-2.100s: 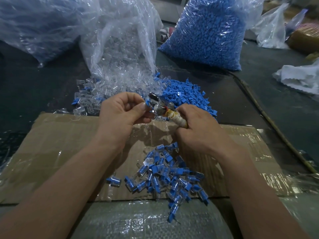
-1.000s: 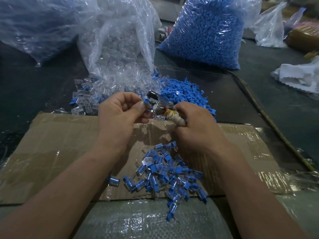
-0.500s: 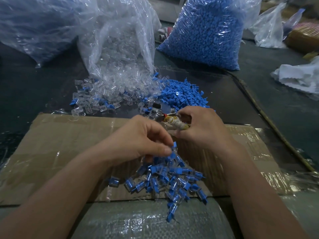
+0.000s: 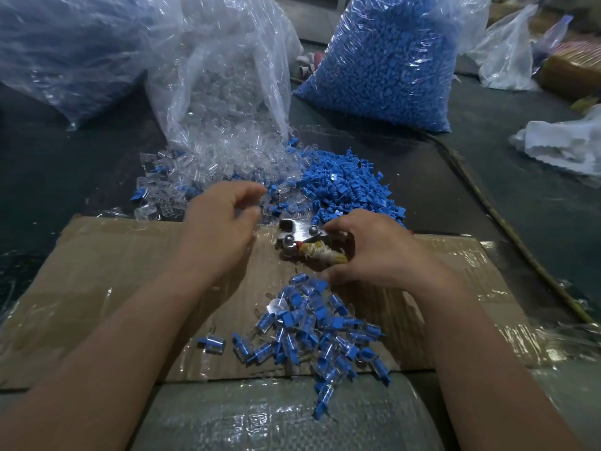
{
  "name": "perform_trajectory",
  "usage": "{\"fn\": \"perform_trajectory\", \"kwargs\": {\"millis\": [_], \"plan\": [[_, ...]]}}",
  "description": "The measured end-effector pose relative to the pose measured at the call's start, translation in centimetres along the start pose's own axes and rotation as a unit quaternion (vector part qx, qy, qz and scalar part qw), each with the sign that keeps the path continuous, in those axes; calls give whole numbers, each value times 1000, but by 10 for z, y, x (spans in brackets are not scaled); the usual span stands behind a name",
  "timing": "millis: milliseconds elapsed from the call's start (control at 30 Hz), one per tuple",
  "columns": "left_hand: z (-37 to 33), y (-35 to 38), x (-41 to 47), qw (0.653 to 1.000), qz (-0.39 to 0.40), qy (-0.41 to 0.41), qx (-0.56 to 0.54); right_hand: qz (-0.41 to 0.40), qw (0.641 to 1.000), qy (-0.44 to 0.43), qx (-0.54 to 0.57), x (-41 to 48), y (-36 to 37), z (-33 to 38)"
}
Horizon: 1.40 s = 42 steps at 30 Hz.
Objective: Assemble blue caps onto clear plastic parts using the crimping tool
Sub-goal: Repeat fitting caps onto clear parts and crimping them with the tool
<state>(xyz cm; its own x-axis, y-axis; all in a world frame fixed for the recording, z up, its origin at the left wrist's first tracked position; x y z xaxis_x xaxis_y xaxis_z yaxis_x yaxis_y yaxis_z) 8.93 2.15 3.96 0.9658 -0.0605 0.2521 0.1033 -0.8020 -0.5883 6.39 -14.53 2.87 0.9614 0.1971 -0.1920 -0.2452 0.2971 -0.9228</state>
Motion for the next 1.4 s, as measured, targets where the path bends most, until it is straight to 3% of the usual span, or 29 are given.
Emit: {"fn": "perform_trajectory", "kwargs": {"millis": [100, 333, 600, 833, 1133, 1400], "plan": [[-1, 23, 0, 992, 75, 51, 88, 15, 1000, -13, 12, -1, 2, 0], [9, 45, 0, 972, 160, 48, 163, 7, 998, -41, 45, -3, -2, 7], [3, 29, 2, 981, 86, 56, 166, -18, 998, -59, 27, 2, -2, 5], [8, 31, 3, 981, 91, 38, 168, -24, 995, -72, 57, 5, -1, 7], [7, 33, 2, 981, 103, 27, 161, -207, 972, 27, 105, 9, -28, -28], [3, 29, 3, 982, 72, 62, 166, -179, 983, 24, 34, 24, -15, -28]]}}
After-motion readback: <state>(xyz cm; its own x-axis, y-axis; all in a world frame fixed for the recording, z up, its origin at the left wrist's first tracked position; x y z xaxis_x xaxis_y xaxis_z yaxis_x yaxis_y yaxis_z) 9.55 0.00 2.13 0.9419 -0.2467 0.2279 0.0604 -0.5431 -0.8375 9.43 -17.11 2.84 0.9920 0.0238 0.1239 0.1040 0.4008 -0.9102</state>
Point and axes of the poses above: each hand's wrist, its own x-axis towards the middle knuckle, its own y-axis out of the palm, z = x × y, the point moved 9 cm from there along x, towards the middle knuckle, and after that the axes turned 1 degree about x, right-handed, at the moved point
